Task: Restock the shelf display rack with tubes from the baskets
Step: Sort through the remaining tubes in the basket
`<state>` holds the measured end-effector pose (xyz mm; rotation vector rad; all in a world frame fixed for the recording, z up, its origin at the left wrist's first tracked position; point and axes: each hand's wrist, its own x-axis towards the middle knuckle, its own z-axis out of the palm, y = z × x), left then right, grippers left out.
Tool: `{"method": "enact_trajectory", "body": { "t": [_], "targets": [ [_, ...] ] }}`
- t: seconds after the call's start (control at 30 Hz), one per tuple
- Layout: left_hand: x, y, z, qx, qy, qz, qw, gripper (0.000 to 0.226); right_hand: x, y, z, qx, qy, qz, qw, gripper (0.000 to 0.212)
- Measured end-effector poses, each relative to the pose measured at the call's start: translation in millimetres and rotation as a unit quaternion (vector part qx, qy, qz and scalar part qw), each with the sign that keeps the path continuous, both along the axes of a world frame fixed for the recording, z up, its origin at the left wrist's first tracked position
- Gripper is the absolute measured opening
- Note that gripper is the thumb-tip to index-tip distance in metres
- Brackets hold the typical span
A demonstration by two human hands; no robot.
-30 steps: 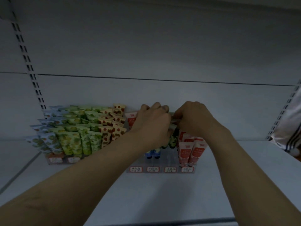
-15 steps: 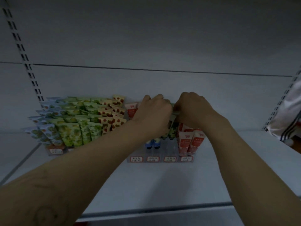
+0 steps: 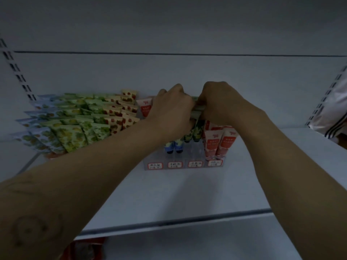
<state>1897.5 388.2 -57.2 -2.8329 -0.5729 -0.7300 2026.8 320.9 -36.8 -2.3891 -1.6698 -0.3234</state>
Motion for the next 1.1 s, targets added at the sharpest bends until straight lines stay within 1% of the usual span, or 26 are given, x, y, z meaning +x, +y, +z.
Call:
{"method": "enact_trajectory", "body": {
  "t": [0.13,0.27,0.43,0.57,0.63,0.7,0.77,0.87,0.93,1.0,1.03,1.1],
  "targets": [
    [-0.7,-1.9,0.4,0.0,0.002,0.006,1.0,0.028,-0.2,-1.4,-6.6,0.008,0.006,-0.002,1.0,0.012],
    [0.6,-2.6,0.5,-0.006,-0.006,0.014,1.0,0.027,2.2,0.2,-8.9,0.01,-0.002,0.001,1.0,0.014],
    [0.2,-0.5,-4.4,-0.019,-0.023,0.0,1.0,0.026,-0.3,-0.5,-10.0,0.017,0.0,-0.015,1.0,0.027],
    [0.6,-0.4,-6.6,-0.008,-0.024,0.001,1.0,0.023,0.5,1.9,-11.9,0.013,-0.005,-0.007,1.0,0.029],
    [0.3,0.6,-6.9,-0.022,-0.026,-0.003,0.999,0.025,-0.5,1.0,-12.4,0.016,0.01,-0.019,1.0,0.029],
    [-0.7,0.0,-4.7,-0.024,-0.017,0.0,1.0,0.025,-5.8,-3.0,-13.7,0.036,0.046,-0.041,0.997,0.028],
    [-1.9,-5.5,0.7,-0.018,0.005,0.009,1.0,0.025,-10.9,-8.6,-15.1,0.055,0.083,-0.052,0.994,0.029],
    [-8.3,-14.0,9.1,-0.014,0.057,0.03,0.998,0.026,-15.4,-22.7,-11.2,0.041,0.106,-0.029,0.993,0.031],
    [-16.0,-17.2,13.4,-0.007,0.072,0.039,0.997,0.029,-21.9,-38.0,-2.9,0.046,0.114,-0.001,0.992,0.045],
    [-28.5,-21.8,18.8,-0.007,0.065,0.039,0.997,0.039,-31.9,-56.0,3.5,0.052,0.093,0.019,0.994,0.067],
    [-37.1,-25.9,21.4,-0.003,0.06,0.04,0.997,0.046,-38.8,-65.4,5.4,0.051,0.081,0.023,0.995,0.074],
    [-58.6,-35.8,23.9,0.012,0.046,0.046,0.998,0.054,-53.2,-83.1,6.3,0.047,0.067,0.022,0.996,0.083]
  ]
}}
